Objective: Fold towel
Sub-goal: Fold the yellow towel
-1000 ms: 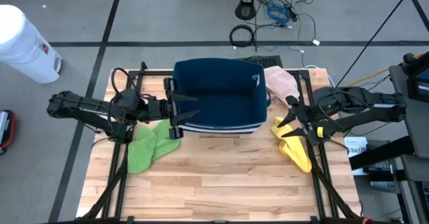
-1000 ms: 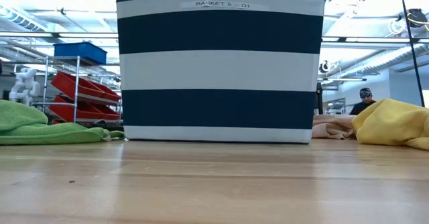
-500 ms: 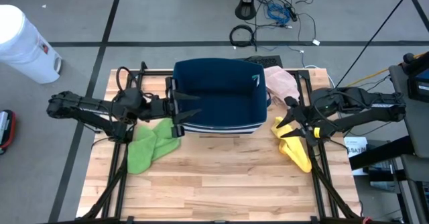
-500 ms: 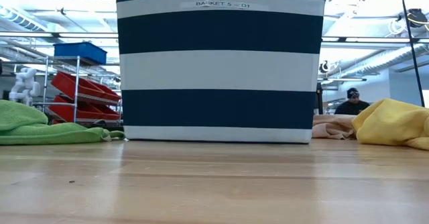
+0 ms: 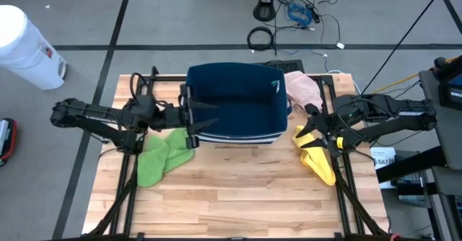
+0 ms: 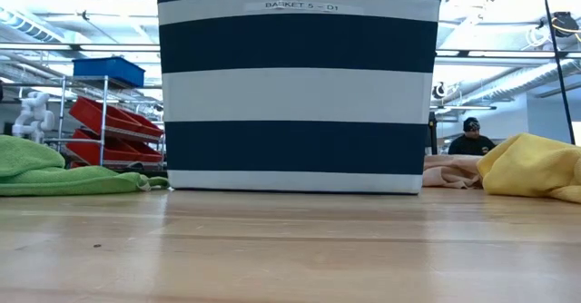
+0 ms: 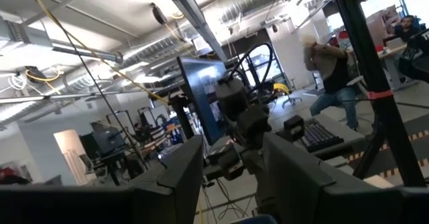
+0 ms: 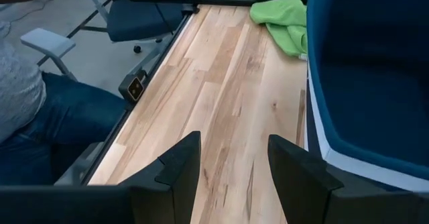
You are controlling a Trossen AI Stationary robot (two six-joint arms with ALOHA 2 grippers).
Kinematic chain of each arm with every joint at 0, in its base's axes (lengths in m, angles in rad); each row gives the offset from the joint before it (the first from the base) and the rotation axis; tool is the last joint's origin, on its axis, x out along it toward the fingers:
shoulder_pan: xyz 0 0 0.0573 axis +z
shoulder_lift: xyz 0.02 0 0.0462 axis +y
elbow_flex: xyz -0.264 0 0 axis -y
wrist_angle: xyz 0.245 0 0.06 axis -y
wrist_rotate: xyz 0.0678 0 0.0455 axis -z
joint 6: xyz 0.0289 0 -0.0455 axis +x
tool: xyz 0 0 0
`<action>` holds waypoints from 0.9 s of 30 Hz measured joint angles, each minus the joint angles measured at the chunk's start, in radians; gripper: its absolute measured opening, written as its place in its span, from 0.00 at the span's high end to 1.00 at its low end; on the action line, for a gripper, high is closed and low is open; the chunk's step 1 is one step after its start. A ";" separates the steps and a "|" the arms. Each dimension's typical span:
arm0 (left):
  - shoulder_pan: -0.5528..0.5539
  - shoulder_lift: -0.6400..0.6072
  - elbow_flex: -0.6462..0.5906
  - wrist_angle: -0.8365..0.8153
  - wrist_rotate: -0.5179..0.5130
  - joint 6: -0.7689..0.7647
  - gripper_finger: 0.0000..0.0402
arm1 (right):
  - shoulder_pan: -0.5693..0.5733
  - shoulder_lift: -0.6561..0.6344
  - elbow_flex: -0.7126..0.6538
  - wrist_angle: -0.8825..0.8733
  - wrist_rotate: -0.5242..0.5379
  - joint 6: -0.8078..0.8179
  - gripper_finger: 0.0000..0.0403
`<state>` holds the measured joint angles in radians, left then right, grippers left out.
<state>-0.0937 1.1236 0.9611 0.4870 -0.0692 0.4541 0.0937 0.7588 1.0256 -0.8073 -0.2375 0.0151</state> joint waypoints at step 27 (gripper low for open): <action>0.000 0.000 0.000 -0.001 0.000 0.000 0.59 | 0.000 0.002 0.000 0.007 0.001 -0.029 0.60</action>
<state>-0.0937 1.1236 0.9611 0.4863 -0.0692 0.4541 0.0933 0.7609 1.0256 -0.8005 -0.2368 -0.0142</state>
